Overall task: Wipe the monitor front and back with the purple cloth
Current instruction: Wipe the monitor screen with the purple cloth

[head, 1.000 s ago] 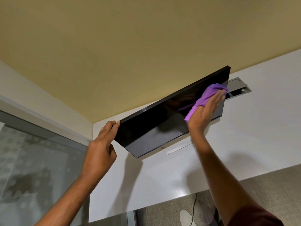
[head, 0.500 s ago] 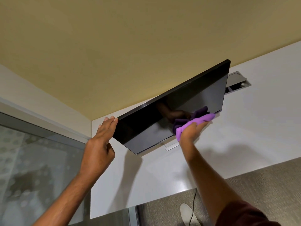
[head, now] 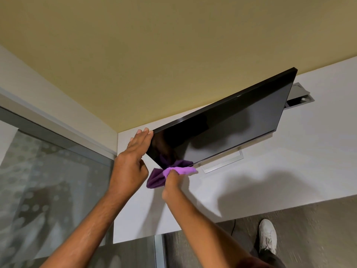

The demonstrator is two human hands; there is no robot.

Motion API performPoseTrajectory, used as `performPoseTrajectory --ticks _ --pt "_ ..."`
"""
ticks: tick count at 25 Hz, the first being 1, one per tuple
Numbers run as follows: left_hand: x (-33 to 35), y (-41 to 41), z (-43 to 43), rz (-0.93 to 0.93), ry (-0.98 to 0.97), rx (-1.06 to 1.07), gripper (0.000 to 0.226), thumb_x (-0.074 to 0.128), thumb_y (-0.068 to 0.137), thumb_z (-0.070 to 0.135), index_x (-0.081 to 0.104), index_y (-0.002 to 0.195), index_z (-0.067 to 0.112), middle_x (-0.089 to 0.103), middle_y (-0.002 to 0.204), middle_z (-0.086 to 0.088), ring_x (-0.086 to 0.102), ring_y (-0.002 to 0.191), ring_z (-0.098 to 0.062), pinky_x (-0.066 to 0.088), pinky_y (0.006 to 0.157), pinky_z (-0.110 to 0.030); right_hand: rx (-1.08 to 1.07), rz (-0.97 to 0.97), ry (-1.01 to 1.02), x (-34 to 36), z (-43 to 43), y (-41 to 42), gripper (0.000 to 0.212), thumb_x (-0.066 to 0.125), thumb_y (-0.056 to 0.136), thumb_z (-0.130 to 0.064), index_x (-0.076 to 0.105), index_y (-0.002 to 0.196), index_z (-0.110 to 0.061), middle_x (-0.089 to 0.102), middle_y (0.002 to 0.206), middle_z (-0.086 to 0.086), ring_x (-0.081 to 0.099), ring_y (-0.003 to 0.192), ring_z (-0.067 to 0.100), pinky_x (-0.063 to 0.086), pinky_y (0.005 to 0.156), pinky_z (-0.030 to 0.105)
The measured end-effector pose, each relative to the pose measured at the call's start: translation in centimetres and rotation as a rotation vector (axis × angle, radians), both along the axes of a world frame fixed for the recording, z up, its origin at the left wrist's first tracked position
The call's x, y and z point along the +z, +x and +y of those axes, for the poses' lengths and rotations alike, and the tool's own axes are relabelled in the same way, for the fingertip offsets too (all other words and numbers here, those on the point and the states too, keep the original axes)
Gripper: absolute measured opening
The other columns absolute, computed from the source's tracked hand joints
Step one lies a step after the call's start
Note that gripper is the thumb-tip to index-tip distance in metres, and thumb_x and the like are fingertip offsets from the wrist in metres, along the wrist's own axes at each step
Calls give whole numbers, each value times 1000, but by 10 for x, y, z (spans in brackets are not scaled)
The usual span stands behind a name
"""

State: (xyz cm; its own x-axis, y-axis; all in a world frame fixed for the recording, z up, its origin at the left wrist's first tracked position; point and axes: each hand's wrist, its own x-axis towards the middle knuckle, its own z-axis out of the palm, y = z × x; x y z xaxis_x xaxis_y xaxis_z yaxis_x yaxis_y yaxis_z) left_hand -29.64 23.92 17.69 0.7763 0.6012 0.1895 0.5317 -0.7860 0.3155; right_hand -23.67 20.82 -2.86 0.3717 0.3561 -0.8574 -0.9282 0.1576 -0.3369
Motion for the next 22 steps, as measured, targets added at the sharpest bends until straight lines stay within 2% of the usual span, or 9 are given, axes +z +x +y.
performPoseTrajectory --ticks 1,2,4,5,8,11,15,19,22 --pt "0 0 0 -4 -5 0 108 38 62 -30 47 159 17 40 167 1 28 159 -9 31 129 -41 80 42 -8 -12 4 -7 77 16 112 -49 63 62 -16 62 60 -1 65 70 28 52 75 27" --pt "-1 -1 0 -8 -12 -1 107 38 63 -30 47 159 17 40 167 1 28 159 -9 31 129 -40 150 37 -15 -14 4 -11 69 20 114 -48 68 71 -21 70 69 -3 70 78 29 53 75 27" --pt "-1 -2 1 -12 -21 -2 107 39 64 -30 46 159 17 39 167 1 28 159 -10 30 129 -41 286 73 -13 -62 11 -20 31 47 109 -43 69 114 -21 78 103 2 76 90 27 63 75 34" --pt "-1 -3 1 -12 -21 -2 106 39 64 -30 46 159 18 40 167 1 28 159 -10 30 129 -41 406 0 -3 -62 3 -20 26 59 103 -34 65 123 -18 76 112 6 76 93 27 65 76 37" --pt "-1 -2 0 -17 -12 5 105 39 65 -28 47 159 18 41 166 1 30 158 -11 33 128 -43 641 -176 0 6 -58 2 12 57 94 -2 68 99 -5 72 82 10 70 77 26 59 69 27" --pt "-1 -1 -3 -24 -8 17 104 39 66 -28 48 158 18 42 166 2 31 158 -12 34 128 -43 862 -431 -86 -8 -105 29 18 50 86 1 65 80 -8 70 70 6 66 71 24 56 71 31" --pt "-2 1 -4 -37 -9 30 103 40 66 -27 48 158 18 43 166 2 31 158 -12 33 128 -43 1148 -995 -584 -56 -135 73 33 47 91 -30 65 118 -26 73 92 -2 72 87 26 63 81 44" --pt "-2 3 -4 -39 -5 36 103 40 66 -27 48 158 18 43 166 1 32 158 -12 32 129 -41 1182 -1680 -797 -71 -160 95 46 74 77 -6 68 122 -11 69 102 11 65 86 34 59 70 43" --pt "-4 2 -3 -40 5 38 102 41 67 -26 48 158 18 44 165 1 32 158 -13 33 128 -41 1292 -1799 -811 -75 -157 106 80 91 57 -5 65 133 -1 69 120 18 65 96 36 55 72 42"
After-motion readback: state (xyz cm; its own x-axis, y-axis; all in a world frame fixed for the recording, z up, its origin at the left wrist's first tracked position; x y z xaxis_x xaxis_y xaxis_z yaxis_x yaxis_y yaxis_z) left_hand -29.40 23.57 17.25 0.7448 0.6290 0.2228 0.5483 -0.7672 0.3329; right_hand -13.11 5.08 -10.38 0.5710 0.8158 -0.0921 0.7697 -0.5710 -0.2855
